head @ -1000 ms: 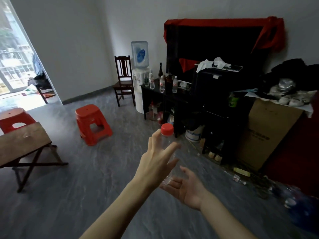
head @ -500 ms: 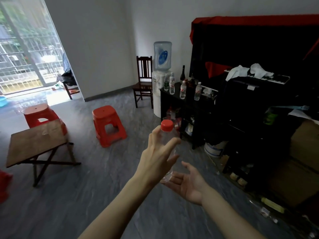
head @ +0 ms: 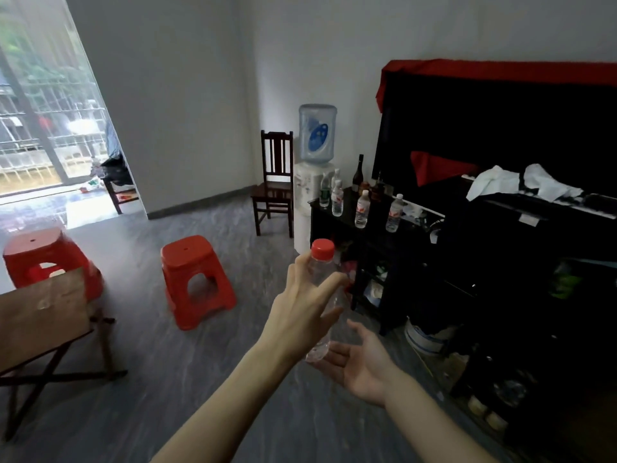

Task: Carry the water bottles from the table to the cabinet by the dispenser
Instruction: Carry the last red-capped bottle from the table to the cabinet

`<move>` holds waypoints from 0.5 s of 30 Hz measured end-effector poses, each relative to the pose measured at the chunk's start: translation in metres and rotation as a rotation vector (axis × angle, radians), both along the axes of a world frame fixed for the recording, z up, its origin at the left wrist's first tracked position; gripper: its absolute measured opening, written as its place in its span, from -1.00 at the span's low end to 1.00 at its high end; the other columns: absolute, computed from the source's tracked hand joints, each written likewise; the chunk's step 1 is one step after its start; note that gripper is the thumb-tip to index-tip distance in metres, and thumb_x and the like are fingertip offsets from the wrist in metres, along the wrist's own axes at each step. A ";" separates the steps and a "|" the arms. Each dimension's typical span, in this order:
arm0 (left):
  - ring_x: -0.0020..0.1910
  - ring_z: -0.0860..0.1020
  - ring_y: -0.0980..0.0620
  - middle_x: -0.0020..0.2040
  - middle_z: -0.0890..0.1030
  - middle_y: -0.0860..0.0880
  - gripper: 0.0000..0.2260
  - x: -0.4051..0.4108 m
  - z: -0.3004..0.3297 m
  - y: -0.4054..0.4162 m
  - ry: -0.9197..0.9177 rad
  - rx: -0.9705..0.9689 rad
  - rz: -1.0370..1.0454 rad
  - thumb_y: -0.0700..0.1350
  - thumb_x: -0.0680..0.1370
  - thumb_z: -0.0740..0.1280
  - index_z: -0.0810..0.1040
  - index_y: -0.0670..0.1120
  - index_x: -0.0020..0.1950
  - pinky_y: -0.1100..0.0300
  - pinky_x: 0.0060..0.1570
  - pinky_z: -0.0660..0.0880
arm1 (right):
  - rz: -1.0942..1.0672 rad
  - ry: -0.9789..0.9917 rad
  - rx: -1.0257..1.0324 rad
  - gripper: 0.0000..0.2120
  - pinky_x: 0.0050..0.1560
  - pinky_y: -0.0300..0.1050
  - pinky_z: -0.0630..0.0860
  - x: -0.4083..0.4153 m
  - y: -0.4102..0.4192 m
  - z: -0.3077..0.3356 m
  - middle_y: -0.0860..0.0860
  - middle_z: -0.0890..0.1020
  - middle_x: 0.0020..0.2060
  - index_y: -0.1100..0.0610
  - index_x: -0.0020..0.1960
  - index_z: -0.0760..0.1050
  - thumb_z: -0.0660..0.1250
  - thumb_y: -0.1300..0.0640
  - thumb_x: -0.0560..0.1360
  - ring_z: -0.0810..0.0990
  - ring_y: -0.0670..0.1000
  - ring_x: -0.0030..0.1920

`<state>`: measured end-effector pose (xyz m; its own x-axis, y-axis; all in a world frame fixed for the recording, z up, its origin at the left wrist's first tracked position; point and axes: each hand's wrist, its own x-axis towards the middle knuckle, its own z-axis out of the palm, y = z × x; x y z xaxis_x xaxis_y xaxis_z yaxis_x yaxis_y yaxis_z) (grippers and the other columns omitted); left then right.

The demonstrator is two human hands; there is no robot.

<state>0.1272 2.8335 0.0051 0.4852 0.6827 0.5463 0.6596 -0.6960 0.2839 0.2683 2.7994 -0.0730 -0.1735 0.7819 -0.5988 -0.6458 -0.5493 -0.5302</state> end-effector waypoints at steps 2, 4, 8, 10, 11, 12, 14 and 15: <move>0.26 0.40 -0.13 0.42 0.13 -0.05 -0.53 0.004 0.002 0.028 -0.002 -0.006 0.004 -0.02 0.43 0.56 0.38 0.14 0.21 0.11 -0.47 0.56 | -0.016 0.000 -0.013 -0.36 0.05 0.07 0.61 0.003 0.028 0.002 0.38 0.62 0.01 0.50 0.14 0.52 0.24 -0.13 0.54 0.66 0.29 -0.06; 0.26 0.39 -0.13 0.42 0.14 -0.06 -0.52 0.009 0.000 0.055 0.008 -0.002 -0.018 -0.03 0.43 0.56 0.38 0.13 0.22 0.12 -0.46 0.57 | -0.002 -0.011 -0.017 -0.32 0.05 0.07 0.61 0.008 0.051 0.000 0.39 0.61 0.05 0.52 0.21 0.49 0.22 -0.15 0.56 0.65 0.30 -0.03; 0.29 0.36 -0.11 0.43 0.11 -0.03 -0.56 0.019 -0.006 0.110 0.017 -0.020 -0.026 -0.03 0.45 0.54 0.41 0.11 0.22 0.18 -0.43 0.52 | -0.028 0.008 -0.041 -0.27 0.19 0.11 0.54 0.018 0.105 -0.007 0.42 0.57 0.16 0.52 0.30 0.44 0.23 -0.17 0.55 0.61 0.32 0.07; 0.32 0.34 -0.10 0.44 0.09 -0.01 -0.57 0.027 -0.009 0.139 0.009 -0.029 -0.026 -0.02 0.46 0.54 0.43 0.11 0.23 0.20 -0.42 0.47 | -0.043 0.011 -0.053 -0.27 0.26 0.13 0.48 0.026 0.132 -0.010 0.42 0.55 0.21 0.52 0.31 0.43 0.23 -0.16 0.55 0.57 0.34 0.17; 0.32 0.33 -0.10 0.44 0.09 0.01 -0.57 0.031 -0.010 0.152 0.003 -0.029 -0.031 -0.02 0.46 0.54 0.42 0.12 0.22 0.21 -0.42 0.44 | -0.046 0.006 -0.057 -0.28 0.28 0.14 0.46 0.031 0.146 -0.011 0.42 0.54 0.21 0.52 0.31 0.43 0.23 -0.16 0.56 0.54 0.35 0.22; 0.32 0.31 -0.09 0.43 0.09 0.02 -0.57 0.036 -0.012 0.167 -0.001 -0.031 -0.037 -0.03 0.45 0.54 0.41 0.12 0.21 0.21 -0.41 0.42 | -0.049 0.002 -0.060 -0.28 0.28 0.14 0.46 0.036 0.160 -0.012 0.42 0.54 0.22 0.52 0.31 0.43 0.23 -0.16 0.56 0.51 0.35 0.27; 0.32 0.29 -0.06 0.42 0.09 0.04 -0.56 0.047 -0.013 0.196 -0.004 -0.038 -0.046 -0.02 0.46 0.54 0.38 0.15 0.21 0.19 -0.40 0.42 | -0.050 0.005 -0.059 -0.27 0.33 0.17 0.45 0.048 0.190 -0.014 0.41 0.52 0.27 0.52 0.31 0.43 0.24 -0.17 0.56 0.47 0.35 0.35; 0.32 0.29 -0.06 0.42 0.09 0.04 -0.56 0.054 -0.014 0.212 -0.004 -0.039 -0.047 -0.03 0.45 0.54 0.38 0.15 0.21 0.19 -0.40 0.42 | -0.047 0.004 -0.058 -0.27 0.37 0.17 0.43 0.054 0.206 -0.014 0.41 0.50 0.29 0.51 0.31 0.44 0.24 -0.17 0.55 0.46 0.35 0.37</move>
<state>0.1811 3.0456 -0.0085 0.5152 0.6799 0.5218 0.6252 -0.7146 0.3139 0.3226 3.0053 -0.0872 -0.1399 0.7531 -0.6429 -0.6739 -0.5481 -0.4954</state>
